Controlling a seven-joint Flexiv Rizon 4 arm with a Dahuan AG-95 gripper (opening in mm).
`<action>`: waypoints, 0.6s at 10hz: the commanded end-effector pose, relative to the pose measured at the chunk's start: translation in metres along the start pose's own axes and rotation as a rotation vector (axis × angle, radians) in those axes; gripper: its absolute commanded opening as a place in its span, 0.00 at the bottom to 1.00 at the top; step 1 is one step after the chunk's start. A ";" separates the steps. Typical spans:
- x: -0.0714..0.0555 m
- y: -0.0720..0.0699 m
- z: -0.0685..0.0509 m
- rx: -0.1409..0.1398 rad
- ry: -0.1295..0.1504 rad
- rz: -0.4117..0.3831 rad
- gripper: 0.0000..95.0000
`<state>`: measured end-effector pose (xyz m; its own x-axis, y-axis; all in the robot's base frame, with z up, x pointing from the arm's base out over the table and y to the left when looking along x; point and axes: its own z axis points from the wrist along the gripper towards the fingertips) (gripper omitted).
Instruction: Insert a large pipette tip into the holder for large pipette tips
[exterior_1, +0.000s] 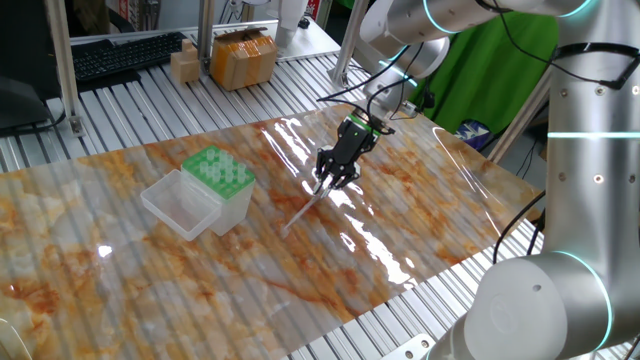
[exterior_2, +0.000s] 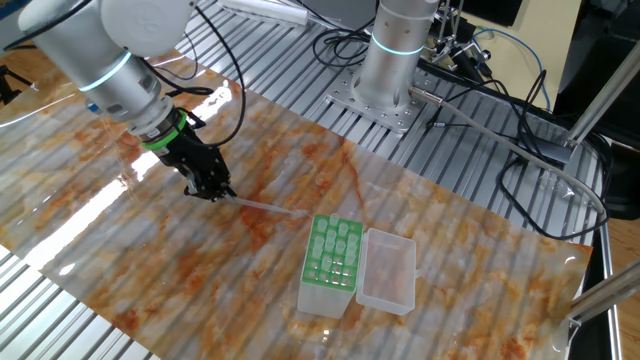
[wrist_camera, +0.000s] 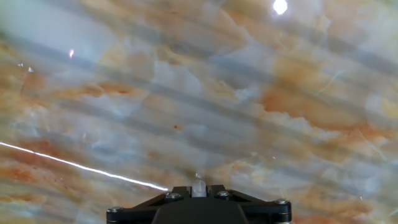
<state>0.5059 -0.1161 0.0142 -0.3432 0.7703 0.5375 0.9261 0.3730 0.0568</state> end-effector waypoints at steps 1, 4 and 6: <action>0.003 0.001 -0.005 0.004 -0.008 0.006 0.00; 0.015 0.007 -0.021 0.020 -0.064 0.007 0.00; 0.022 0.014 -0.035 0.031 -0.098 0.018 0.00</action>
<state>0.5154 -0.1110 0.0567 -0.3408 0.8229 0.4546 0.9281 0.3717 0.0228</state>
